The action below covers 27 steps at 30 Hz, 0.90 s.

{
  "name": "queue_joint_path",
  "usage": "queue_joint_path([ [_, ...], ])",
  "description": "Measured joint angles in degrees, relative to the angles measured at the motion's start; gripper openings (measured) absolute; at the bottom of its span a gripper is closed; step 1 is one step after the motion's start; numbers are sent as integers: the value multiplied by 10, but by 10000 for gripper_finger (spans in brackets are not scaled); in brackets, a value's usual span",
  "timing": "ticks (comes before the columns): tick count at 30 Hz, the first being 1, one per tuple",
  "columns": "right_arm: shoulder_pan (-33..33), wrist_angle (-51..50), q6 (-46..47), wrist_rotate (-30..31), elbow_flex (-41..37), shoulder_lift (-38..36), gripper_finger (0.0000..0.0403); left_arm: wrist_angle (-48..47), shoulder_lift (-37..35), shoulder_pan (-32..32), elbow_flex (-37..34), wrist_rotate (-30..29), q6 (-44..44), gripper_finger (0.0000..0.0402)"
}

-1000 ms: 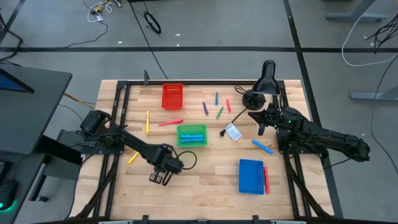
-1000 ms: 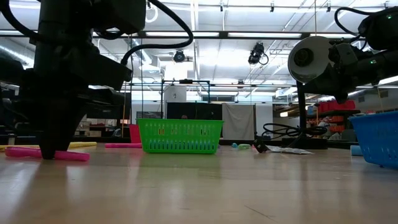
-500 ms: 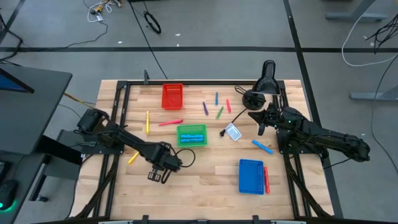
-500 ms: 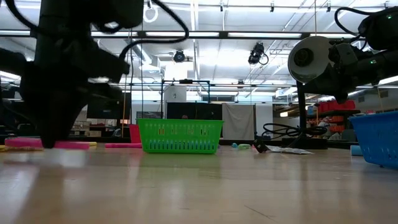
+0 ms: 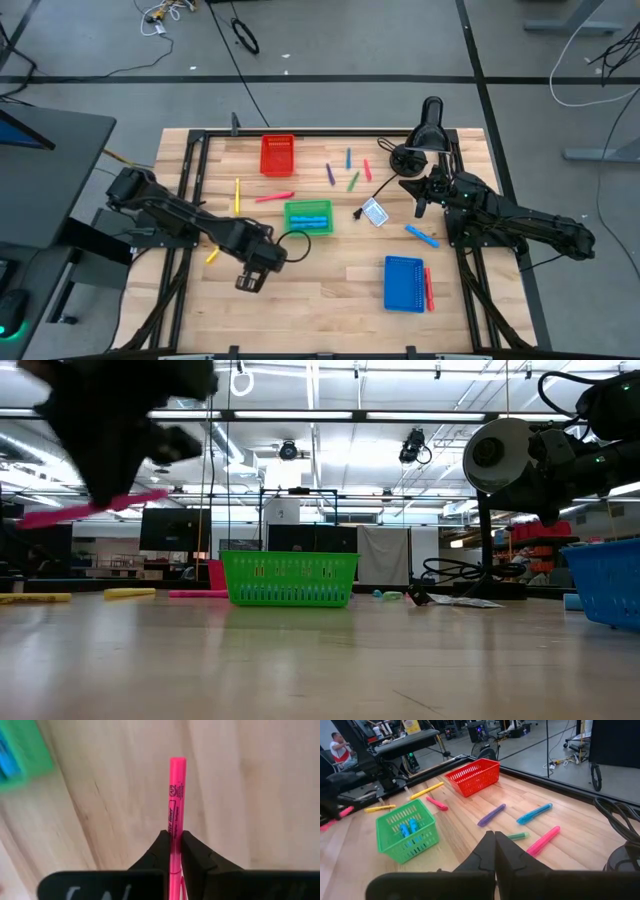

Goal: Pick & Place Markers
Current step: Put the bottom large pink pen into the blue bin

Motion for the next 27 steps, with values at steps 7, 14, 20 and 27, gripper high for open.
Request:
queue_joint_path([
  [7, 0, 0, 0, 0, 0, 0, 0, 28, 0, 19, 89, -21, -9, 23],
  [14, 0, 2, 0, 0, 0, 0, 0, 84, 0, 58, 160, -48, -46, 23],
  [20, 0, 16, 106, -25, 0, 0, 0, 179, 0, 88, 177, -61, -49, 23],
  [27, 0, 36, 189, -110, 0, 0, 0, 314, 0, 113, 177, -65, -51, 23],
])
